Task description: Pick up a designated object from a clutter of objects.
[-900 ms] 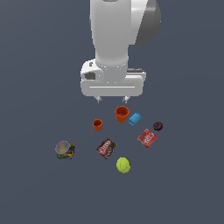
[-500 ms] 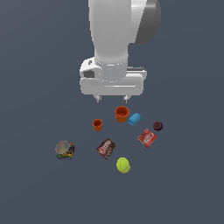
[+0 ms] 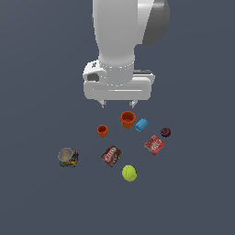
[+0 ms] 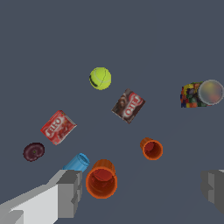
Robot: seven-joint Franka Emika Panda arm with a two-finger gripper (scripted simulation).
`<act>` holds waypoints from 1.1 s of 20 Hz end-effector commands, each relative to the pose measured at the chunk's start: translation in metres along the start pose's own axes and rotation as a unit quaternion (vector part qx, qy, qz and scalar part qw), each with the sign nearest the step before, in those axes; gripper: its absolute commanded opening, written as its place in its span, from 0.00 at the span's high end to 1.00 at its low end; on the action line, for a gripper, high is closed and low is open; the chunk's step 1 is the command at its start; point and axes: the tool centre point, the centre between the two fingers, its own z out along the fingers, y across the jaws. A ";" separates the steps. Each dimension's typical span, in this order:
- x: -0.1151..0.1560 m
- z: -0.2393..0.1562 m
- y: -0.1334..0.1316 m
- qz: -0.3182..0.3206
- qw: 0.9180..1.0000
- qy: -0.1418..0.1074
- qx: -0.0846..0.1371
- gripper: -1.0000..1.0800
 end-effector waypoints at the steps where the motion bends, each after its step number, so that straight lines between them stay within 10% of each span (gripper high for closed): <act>1: 0.005 0.004 -0.001 0.000 1.000 0.000 -0.001 0.04; 22: 0.104 0.112 -0.032 0.013 1.000 -0.004 -0.010 0.04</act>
